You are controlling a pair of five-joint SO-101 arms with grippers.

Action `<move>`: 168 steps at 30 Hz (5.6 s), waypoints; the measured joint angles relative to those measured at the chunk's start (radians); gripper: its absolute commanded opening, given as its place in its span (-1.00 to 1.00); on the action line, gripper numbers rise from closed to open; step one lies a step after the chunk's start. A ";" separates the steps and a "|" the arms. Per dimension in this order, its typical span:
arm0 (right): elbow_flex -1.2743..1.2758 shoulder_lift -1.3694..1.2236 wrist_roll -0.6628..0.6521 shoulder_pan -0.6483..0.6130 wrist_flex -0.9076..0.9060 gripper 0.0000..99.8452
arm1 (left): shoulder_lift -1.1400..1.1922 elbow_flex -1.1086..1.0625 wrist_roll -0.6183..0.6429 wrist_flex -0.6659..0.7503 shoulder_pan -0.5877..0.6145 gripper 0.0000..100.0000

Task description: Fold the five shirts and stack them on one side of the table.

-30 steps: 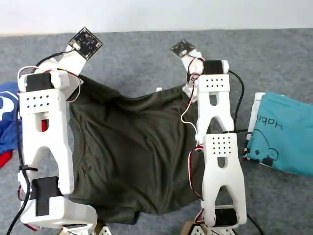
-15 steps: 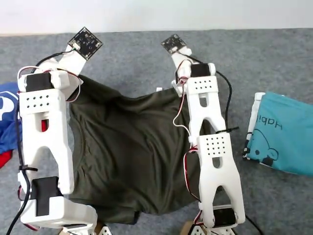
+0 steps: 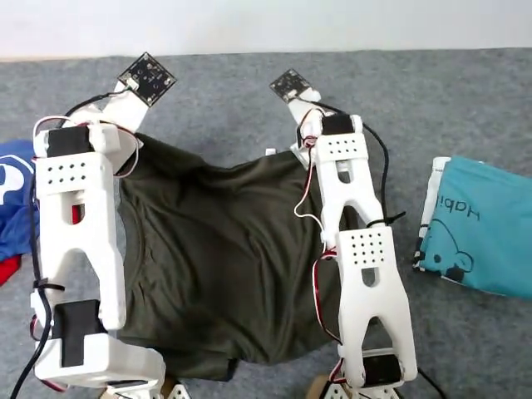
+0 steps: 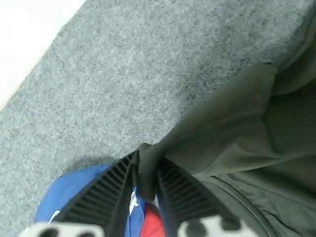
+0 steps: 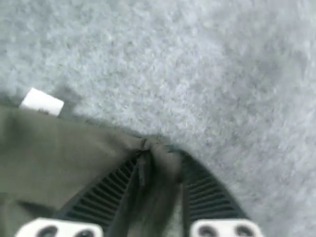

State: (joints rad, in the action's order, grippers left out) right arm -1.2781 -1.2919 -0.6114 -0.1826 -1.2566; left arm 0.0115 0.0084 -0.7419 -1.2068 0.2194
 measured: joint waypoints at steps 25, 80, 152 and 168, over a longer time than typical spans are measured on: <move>-0.347 0.388 -0.044 -0.020 -0.405 -0.98 | -0.183 0.342 0.267 0.000 0.000 -0.99; 1.220 1.912 -0.029 0.167 -0.212 -0.98 | -0.790 0.095 -0.094 -0.135 0.000 -0.99; 0.657 0.787 -0.064 0.114 -0.493 -0.98 | 0.322 0.374 -0.443 -0.520 0.110 -0.99; 0.832 0.847 -0.106 0.114 -0.494 -0.98 | -0.167 -0.405 -0.683 -0.520 0.230 -0.99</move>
State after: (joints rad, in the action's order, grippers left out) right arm -0.4465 -0.4450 -0.7173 -0.0690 -1.7507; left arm -0.1557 -0.3966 -1.4246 -1.7269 0.4496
